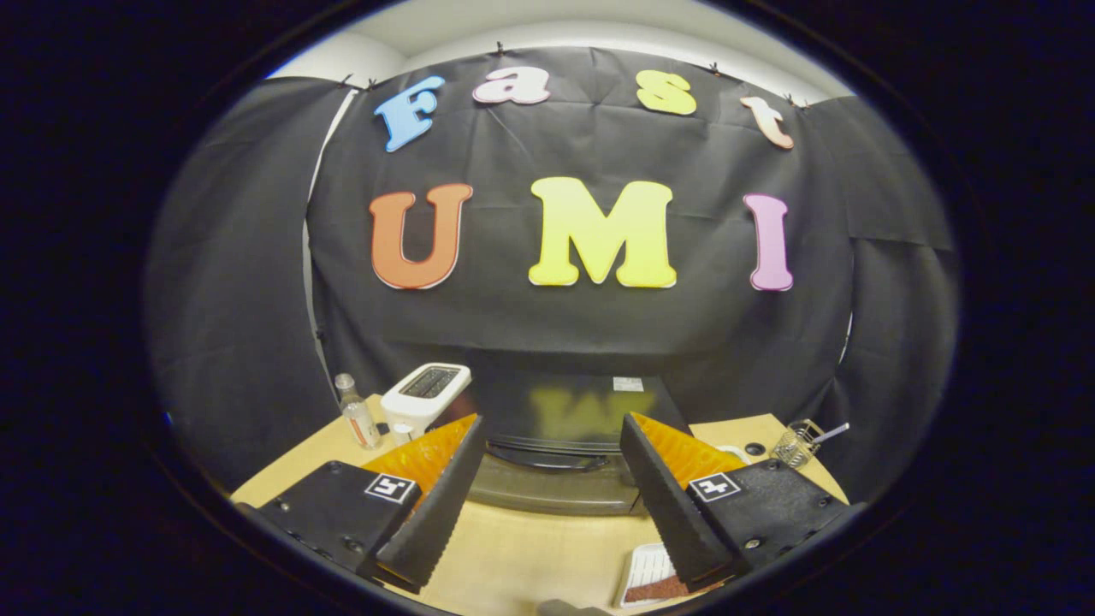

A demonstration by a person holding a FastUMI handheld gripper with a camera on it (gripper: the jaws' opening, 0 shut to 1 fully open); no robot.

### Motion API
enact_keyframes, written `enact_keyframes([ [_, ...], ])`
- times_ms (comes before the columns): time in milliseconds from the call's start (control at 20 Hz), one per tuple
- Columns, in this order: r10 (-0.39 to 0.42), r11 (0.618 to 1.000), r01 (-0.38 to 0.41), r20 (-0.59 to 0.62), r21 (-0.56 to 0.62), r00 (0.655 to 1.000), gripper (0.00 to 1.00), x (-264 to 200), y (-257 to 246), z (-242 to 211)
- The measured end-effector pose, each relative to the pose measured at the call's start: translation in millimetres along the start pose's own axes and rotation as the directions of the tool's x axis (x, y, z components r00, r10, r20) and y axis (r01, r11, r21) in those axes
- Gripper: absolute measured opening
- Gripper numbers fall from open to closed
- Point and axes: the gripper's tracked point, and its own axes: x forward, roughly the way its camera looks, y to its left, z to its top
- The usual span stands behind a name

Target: Open the toaster oven, put the food inside, and close the toaster oven door.

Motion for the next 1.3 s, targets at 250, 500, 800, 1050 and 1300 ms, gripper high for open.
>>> enact_keyframes([
  [250, 0.004, 1.0, -0.006, 0.057, 0.031, 0.998, 1.0, -7.7, -4.3, 28.9],
  [500, -0.037, 0.999, 0.038, 0.093, -0.009, 0.995, 1.0, 2.5, -8.3, 45.2],
  [800, -0.071, 0.997, 0.071, 0.025, -0.004, 0.997, 1.0, 58.8, 5.3, 10.9],
  [1050, -0.125, 0.992, 0.126, -0.069, 0.009, 0.99, 1.0, 108.9, -1.1, -38.6],
  [1300, -0.161, 0.986, 0.165, -0.18, 0.006, 0.97, 1.0, 131.0, -8.1, -88.8],
])
